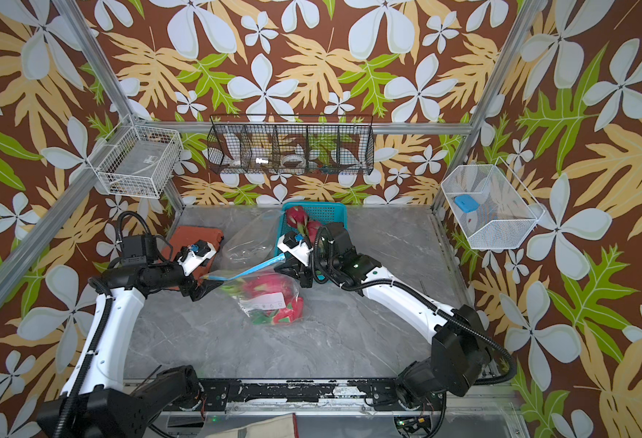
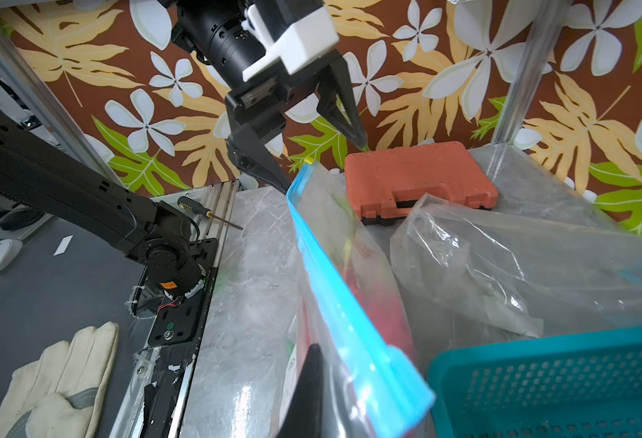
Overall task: Open the zip-top bag and take out the dragon fruit
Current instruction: Pick up the zipper food storage bag at the center of the board.
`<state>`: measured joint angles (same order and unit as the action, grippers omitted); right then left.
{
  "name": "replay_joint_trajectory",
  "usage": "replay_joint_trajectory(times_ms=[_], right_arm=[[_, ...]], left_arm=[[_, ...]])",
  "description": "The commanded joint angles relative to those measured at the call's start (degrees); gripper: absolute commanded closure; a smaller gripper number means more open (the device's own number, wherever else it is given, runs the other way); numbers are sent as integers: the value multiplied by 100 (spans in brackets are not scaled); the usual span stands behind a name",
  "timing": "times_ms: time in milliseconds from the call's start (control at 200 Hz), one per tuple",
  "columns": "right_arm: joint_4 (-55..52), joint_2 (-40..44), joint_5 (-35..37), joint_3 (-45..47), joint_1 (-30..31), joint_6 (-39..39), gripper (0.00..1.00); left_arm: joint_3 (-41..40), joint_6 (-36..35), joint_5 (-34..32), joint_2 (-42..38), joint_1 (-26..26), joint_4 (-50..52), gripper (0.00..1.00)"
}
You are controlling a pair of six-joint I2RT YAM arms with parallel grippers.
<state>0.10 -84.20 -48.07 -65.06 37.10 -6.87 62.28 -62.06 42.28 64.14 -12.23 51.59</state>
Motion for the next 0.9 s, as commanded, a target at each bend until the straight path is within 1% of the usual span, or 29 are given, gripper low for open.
replay_joint_trajectory(times_ms=[0, 50, 130, 205, 315, 330, 425, 490, 550, 585, 646, 716, 736, 831, 871, 896], right_arm=[[126, 161, -5, 209, -79, -42, 100], [148, 207, 9, 291, -110, -51, 100], [142, 238, 22, 344, -150, -30, 100], [130, 255, 34, 349, -159, -1, 100], [143, 280, 61, 329, -160, 45, 100], [144, 281, 61, 327, -160, 56, 100], [148, 295, 72, 277, -164, 137, 100], [137, 308, 61, 219, -164, 175, 100], [115, 326, 93, 170, -163, 195, 100], [100, 341, 141, 156, -159, 219, 100], [87, 367, 246, 142, -168, 220, 100], [44, 383, 413, 120, -176, 219, 93], [35, 387, 440, 110, -184, 219, 91], [-83, 404, 736, 8, -195, 146, 72], [-151, 429, 886, -47, -195, 23, 62], [-189, 459, 1051, -88, -195, -60, 57]], left_arm=[[46, -1093, 260, 86, -13, 1030, 7], [24, -1299, 239, 124, -11, 1289, 9], [-55, -1438, 196, 127, -8, 1350, 14], [-158, -1344, 201, 24, -15, 1059, 21], [-288, -1252, 218, -191, -2, 563, 33], [-298, -1243, 220, -211, -4, 534, 36], [-249, -1220, 254, -283, -1, 402, 44], [-161, -1220, 305, -273, -3, 419, 51], [-62, -1276, 317, -262, 14, 489, 63], [-13, -1396, 301, -249, 23, 589, 74], [46, -1577, 234, -244, 46, 756, 87], [87, -1699, 164, -273, 69, 891, 100], [89, -1704, 163, -291, 71, 898, 100], [113, -1706, 168, -442, 99, 881, 100], [138, -1636, 166, -525, 149, 834, 100], [171, -1597, 161, -561, 190, 819, 100]])
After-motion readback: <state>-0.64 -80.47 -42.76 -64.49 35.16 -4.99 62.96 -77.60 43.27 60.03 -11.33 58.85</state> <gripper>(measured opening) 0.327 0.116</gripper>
